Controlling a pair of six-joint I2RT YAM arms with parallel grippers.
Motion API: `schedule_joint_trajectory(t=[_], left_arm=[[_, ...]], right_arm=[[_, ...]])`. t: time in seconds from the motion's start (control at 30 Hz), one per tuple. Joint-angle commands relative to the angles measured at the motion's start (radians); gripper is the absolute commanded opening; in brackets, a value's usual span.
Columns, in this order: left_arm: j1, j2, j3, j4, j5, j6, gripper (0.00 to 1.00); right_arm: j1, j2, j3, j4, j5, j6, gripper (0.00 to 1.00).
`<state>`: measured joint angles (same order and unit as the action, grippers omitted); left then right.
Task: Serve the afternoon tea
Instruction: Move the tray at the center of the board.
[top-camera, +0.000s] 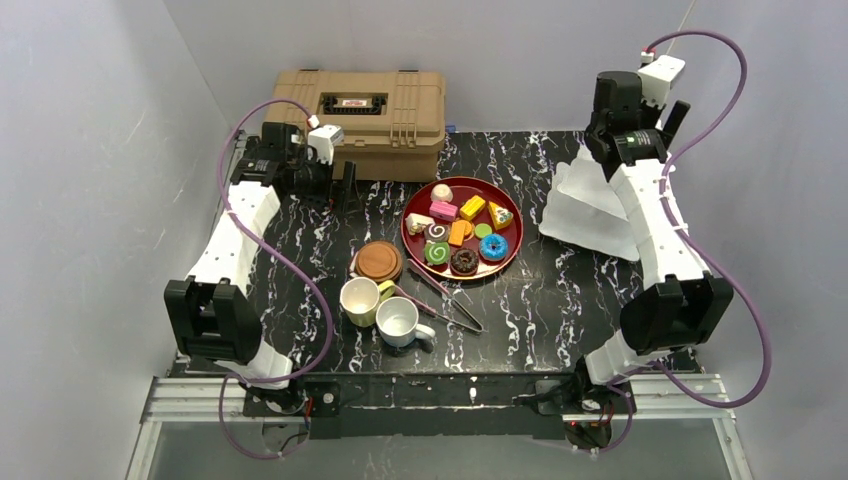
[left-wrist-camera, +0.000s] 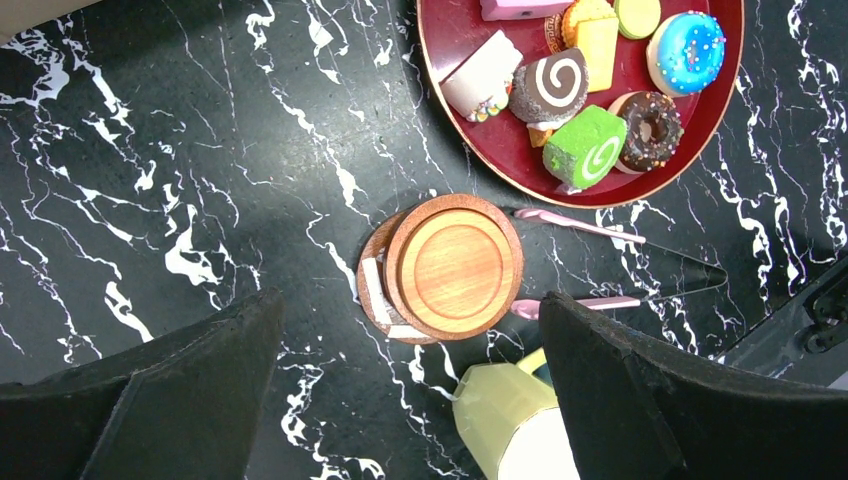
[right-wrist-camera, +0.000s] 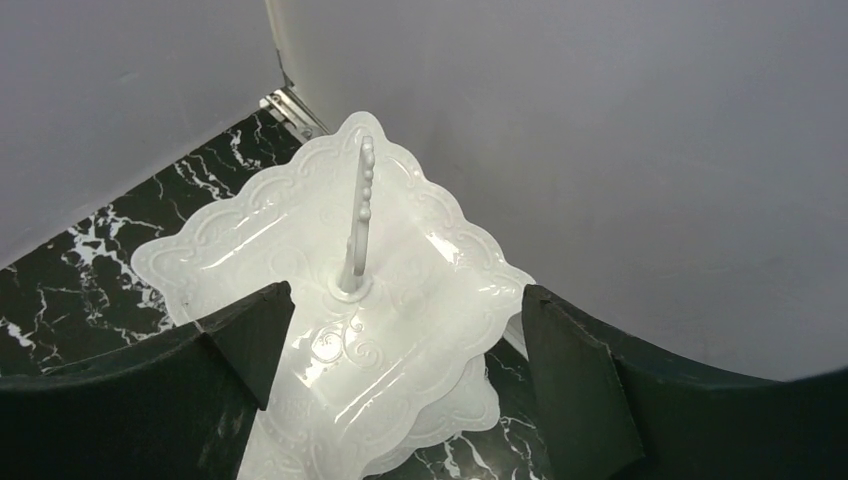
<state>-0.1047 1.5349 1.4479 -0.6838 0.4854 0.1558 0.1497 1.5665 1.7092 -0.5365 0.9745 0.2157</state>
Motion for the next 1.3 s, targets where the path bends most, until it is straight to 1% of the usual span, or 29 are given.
schedule_joint_trajectory(t=[0.0, 0.1, 0.17, 0.27, 0.43, 0.47, 0.5, 0.53, 0.57, 0.6, 0.67, 0.77, 0.83, 0.93, 1.07, 1.13, 1.27], left_arm=[[0.002, -0.017, 0.024, -0.023, 0.011, -0.005, 0.98], [0.002, -0.011, 0.036, -0.024, 0.005, -0.018, 0.98], [0.002, -0.007, 0.049, -0.033, 0.005, -0.026, 0.98], [0.002, -0.018, 0.058, -0.036, -0.006, -0.029, 0.98], [0.002, -0.041, 0.040, -0.036, -0.003, -0.024, 0.98], [0.002, -0.041, 0.034, -0.037, 0.001, -0.025, 0.98], [0.002, -0.042, 0.031, -0.041, 0.004, -0.027, 0.98], [0.002, -0.042, 0.028, -0.044, 0.009, -0.029, 0.98], [0.002, -0.041, 0.022, -0.047, 0.012, -0.030, 0.98], [0.002, -0.041, 0.016, -0.050, 0.017, -0.027, 0.98], [0.002, -0.041, -0.005, -0.068, 0.041, -0.004, 0.98], [-0.003, -0.043, -0.029, -0.103, 0.075, 0.060, 0.98], [-0.013, -0.047, -0.043, -0.112, 0.070, 0.097, 1.00], [-0.026, -0.035, -0.044, -0.112, 0.048, 0.109, 0.99], [-0.030, -0.012, -0.024, -0.113, 0.042, 0.095, 0.99], [-0.030, -0.008, -0.014, -0.113, 0.047, 0.088, 0.99], [-0.030, -0.014, -0.002, -0.113, 0.042, 0.084, 0.99]], right_arm=[[-0.012, -0.015, -0.071, 0.185, 0.026, -0.025, 0.91], [-0.012, -0.051, -0.186, 0.356, -0.007, -0.051, 0.85], [-0.013, -0.055, -0.212, 0.402, -0.003, -0.054, 0.80], [-0.017, -0.033, -0.219, 0.403, 0.016, -0.056, 0.68], [-0.025, -0.015, -0.225, 0.372, -0.020, -0.041, 0.55], [-0.025, -0.016, -0.220, 0.346, -0.042, -0.023, 0.56], [-0.023, -0.017, -0.208, 0.306, -0.081, -0.002, 0.63], [-0.014, -0.015, -0.191, 0.262, -0.097, 0.026, 0.77], [0.008, -0.016, -0.175, 0.222, -0.094, 0.044, 0.93], [0.037, -0.020, -0.164, 0.195, -0.067, 0.046, 0.98], [0.107, -0.040, -0.159, 0.162, -0.015, 0.045, 0.98], [0.192, -0.103, -0.194, 0.143, 0.001, 0.053, 0.98], [0.243, -0.137, -0.213, 0.110, 0.032, 0.066, 1.00], [0.317, -0.166, -0.224, 0.024, 0.060, 0.122, 1.00], [0.416, -0.205, -0.311, -0.005, -0.014, 0.203, 1.00], [0.431, -0.207, -0.364, -0.034, -0.051, 0.259, 1.00], [0.432, -0.222, -0.544, 0.016, -0.163, 0.326, 1.00]])
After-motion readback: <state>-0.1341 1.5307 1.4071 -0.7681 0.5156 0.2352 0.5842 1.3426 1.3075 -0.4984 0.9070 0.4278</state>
